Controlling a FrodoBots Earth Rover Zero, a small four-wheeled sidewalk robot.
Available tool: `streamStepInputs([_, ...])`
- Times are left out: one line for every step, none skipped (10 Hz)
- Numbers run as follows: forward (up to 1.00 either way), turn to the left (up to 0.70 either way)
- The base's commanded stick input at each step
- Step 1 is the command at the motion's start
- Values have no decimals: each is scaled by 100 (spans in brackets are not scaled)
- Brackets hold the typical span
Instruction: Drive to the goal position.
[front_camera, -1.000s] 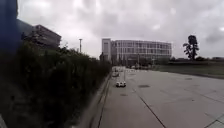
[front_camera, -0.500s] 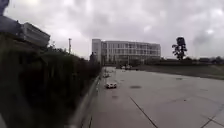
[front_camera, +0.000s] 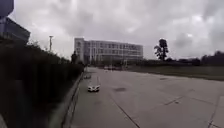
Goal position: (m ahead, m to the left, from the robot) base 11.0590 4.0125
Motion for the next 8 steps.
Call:
streamStepInputs([70,-13])
streamStepInputs([70,0])
streamStepInputs([70,0])
streamStepInputs([70,0])
streamStepInputs([70,0])
streamStepInputs([70,0])
streamStepInputs([70,0])
streamStepInputs([70,2])
